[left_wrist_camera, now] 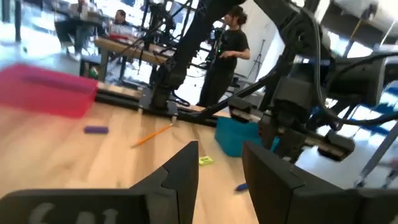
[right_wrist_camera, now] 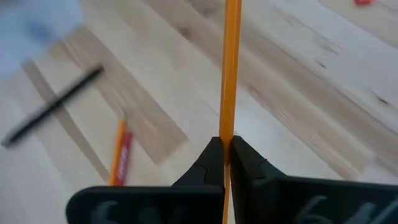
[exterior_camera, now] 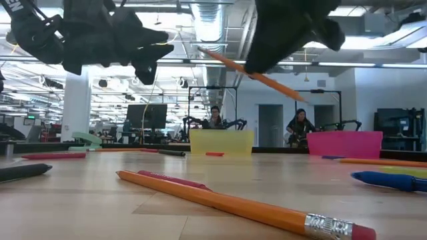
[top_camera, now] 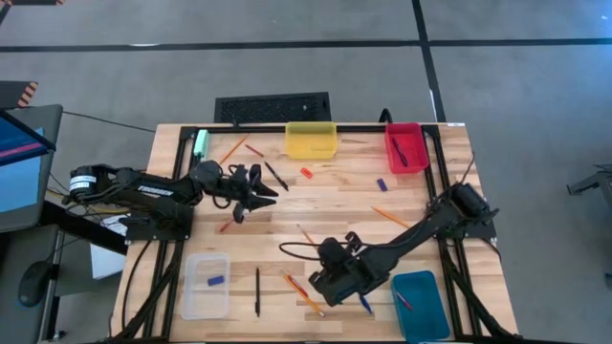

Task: Sort crayons/erasers/pens/pencils in bins
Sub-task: Put the orange pencil into the yellow bin

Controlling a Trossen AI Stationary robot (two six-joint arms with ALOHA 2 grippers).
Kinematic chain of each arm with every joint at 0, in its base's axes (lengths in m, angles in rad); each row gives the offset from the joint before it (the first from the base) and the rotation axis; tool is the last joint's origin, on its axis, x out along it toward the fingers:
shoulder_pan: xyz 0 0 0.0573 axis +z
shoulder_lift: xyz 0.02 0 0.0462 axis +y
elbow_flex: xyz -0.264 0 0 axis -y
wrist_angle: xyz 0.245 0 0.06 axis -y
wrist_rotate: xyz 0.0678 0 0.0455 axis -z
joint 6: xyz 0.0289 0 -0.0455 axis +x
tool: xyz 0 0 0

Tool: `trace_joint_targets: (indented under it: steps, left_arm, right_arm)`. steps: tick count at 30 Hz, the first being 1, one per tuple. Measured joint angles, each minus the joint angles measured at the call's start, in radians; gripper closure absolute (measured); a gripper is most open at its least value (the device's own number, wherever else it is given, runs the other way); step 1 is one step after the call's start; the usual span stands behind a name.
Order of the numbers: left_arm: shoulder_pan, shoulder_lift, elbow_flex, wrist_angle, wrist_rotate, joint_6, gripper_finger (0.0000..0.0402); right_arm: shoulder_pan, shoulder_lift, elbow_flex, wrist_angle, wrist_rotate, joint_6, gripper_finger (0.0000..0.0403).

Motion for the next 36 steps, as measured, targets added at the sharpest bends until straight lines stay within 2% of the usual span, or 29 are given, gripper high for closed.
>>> trace_joint_targets:
  steps: [5,9,19,24,29,36]
  left_arm:
    - [0.0,0.0,0.0,0.011,0.066,-0.172,0.0287]
    - [-0.002,0.0,0.0,0.025,0.09,-0.238,0.028]
    - [-0.004,0.0,0.0,0.026,0.085,-0.216,0.02]
    - [-0.027,0.0,0.0,0.068,0.08,-0.178,0.0186]
    - [-0.069,0.0,0.0,0.137,0.055,-0.128,0.0205]
    - [-0.089,0.0,0.0,0.163,0.029,-0.059,0.0289]
  right_arm:
    - [-0.038,-0.007,-0.014,0.125,0.066,-0.057,0.0391]
    - [-0.09,-0.007,-0.014,0.235,0.087,-0.128,0.0391]
    - [-0.177,-0.007,-0.014,0.442,0.076,-0.331,0.0389]
    - [-0.208,-0.007,-0.014,0.51,0.02,-0.392,0.0388]
    - [-0.224,-0.007,-0.014,0.565,0.017,-0.454,0.0389]
    - [-0.232,-0.007,-0.014,0.647,0.014,-0.537,0.0388]
